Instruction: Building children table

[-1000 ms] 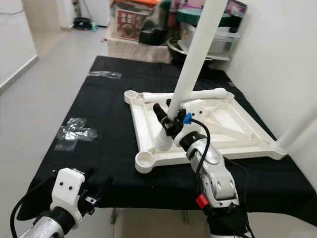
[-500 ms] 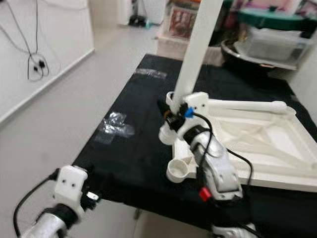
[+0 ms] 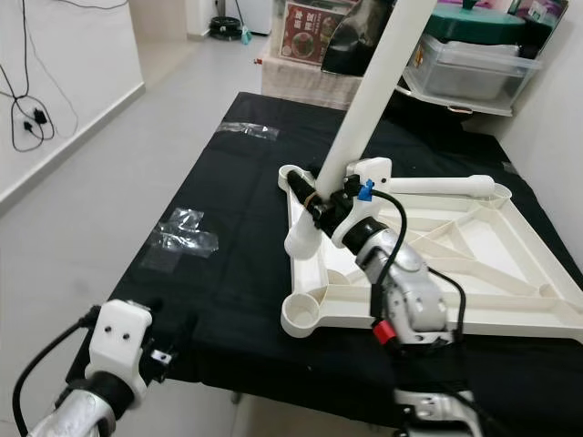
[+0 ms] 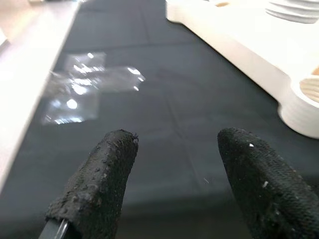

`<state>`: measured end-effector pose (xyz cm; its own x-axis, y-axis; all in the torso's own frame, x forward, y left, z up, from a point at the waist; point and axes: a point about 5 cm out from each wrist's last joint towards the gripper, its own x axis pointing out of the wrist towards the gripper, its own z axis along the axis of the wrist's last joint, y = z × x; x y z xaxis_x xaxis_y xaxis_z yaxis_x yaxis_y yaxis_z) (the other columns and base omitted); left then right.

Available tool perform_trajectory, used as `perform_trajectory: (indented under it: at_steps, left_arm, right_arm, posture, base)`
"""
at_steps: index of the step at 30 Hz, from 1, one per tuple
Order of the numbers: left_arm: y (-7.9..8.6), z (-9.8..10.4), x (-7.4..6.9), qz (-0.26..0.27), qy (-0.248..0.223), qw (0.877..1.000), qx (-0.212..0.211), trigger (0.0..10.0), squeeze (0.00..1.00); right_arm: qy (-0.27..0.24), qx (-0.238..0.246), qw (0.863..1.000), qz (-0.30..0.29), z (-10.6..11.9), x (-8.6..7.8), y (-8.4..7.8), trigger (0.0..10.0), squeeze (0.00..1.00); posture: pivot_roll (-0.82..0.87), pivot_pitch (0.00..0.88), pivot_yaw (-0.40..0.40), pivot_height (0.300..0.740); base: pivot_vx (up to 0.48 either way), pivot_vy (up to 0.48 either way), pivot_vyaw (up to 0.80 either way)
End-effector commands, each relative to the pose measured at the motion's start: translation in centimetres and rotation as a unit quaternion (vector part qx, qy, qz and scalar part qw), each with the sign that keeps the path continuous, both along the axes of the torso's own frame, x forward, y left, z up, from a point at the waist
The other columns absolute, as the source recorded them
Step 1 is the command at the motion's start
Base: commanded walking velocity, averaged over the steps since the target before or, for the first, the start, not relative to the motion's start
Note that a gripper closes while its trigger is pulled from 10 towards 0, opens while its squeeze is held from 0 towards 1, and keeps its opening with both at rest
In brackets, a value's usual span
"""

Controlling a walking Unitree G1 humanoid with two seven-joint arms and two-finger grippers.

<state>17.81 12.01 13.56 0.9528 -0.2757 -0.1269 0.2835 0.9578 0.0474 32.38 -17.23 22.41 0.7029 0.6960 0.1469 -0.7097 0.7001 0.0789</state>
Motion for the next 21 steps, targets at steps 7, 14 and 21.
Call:
perform_trajectory:
  at_steps: [7, 14, 21]
  left_arm:
    - [-0.4, 0.2, -0.9, -0.029, 0.015, 0.999, -0.015, 10.0, 0.00]
    - [-0.9, 0.1, -3.2, -0.102, 0.067, 0.990, -0.076, 10.0, 0.00]
    - [-0.6, 0.5, -5.1, -0.167, 0.091, 0.979, -0.073, 10.0, 0.00]
  right_arm:
    - [-0.024, -0.017, 0.985, 0.173, 1.5, 0.0, -0.4, 10.0, 0.00]
    - [-0.056, -0.030, 0.975, 0.214, 1.7, 1.4, -0.9, 10.0, 0.00]
    - [-0.063, -0.048, 0.954, 0.288, 2.5, 1.8, 0.3, 10.0, 0.00]
  posture:
    - [0.15, 0.114, -0.120, 0.740]
    - [0.19, 0.131, -0.105, 0.740]
    - [0.21, 0.190, -0.072, 0.740]
  base:
    - [0.000, 0.000, 0.00]
    - [0.000, 0.000, 0.00]
    - [0.000, 0.000, 0.00]
